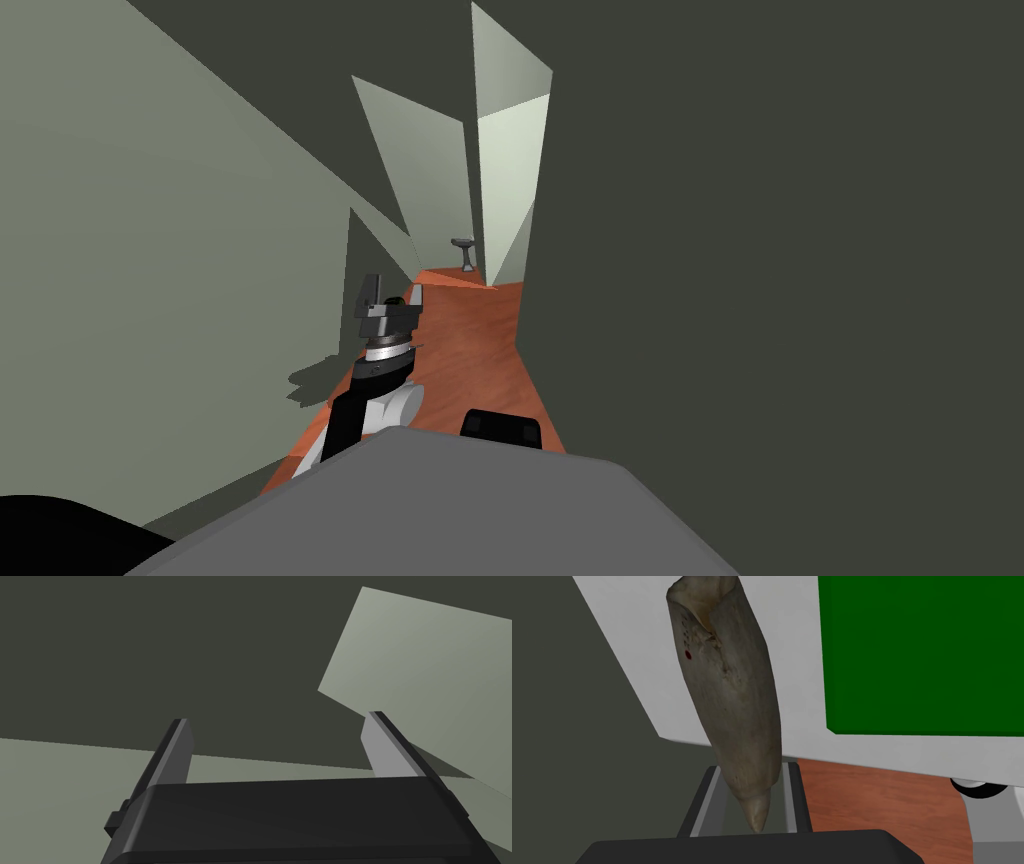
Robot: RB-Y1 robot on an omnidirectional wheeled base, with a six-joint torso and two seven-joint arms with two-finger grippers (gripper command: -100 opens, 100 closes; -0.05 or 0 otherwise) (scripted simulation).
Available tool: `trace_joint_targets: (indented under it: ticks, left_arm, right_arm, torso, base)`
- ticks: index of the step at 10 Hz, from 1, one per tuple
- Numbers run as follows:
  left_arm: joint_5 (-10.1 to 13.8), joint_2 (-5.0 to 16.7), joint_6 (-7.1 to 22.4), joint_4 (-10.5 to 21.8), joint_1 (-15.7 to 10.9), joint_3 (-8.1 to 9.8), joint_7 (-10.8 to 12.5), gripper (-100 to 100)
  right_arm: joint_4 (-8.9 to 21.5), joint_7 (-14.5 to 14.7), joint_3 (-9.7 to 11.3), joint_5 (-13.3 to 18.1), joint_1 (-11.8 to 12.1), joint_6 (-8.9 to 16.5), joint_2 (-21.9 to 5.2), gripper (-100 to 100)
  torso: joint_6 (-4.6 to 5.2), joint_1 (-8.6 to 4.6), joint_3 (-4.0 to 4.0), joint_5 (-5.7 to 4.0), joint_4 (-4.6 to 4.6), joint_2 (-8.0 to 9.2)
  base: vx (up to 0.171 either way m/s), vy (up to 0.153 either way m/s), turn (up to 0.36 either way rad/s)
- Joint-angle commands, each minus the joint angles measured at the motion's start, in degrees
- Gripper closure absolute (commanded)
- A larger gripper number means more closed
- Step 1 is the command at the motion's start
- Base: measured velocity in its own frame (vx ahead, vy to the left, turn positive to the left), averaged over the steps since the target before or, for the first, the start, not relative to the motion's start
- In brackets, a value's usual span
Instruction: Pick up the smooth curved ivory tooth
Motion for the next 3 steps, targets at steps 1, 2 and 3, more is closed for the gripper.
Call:
trace_joint_targets:
  ticks: [1,2,3]
  left_arm:
    - [0.0,0.0,0.0,0.0,0.0,0.0,0.0,0]
    - [0.0,0.0,0.0,0.0,0.0,0.0,0.0,0]
    - [0.0,0.0,0.0,0.0,0.0,0.0,0.0,0]
  right_arm:
    - [-0.3,0.0,-1.6,-0.6,1.6,-1.2,-0.2,100]
    - [0.0,0.0,-0.9,-0.4,0.8,-0.6,-0.3,100]
    - [0.0,0.0,-1.1,-0.4,1.0,-0.8,-0.3,0]
  torso:
    - [0.0,0.0,0.0,0.0,0.0,0.0]
    - [0.06,0.04,0.02,0.05,-0.01,0.05]
    - [0.02,0.04,0.03,0.01,0.01,0.05]
  base:
    - [-0.011,0.004,-0.084]
    - [-0.009,0.001,-0.025]
    - [0.0,0.0,0.0]
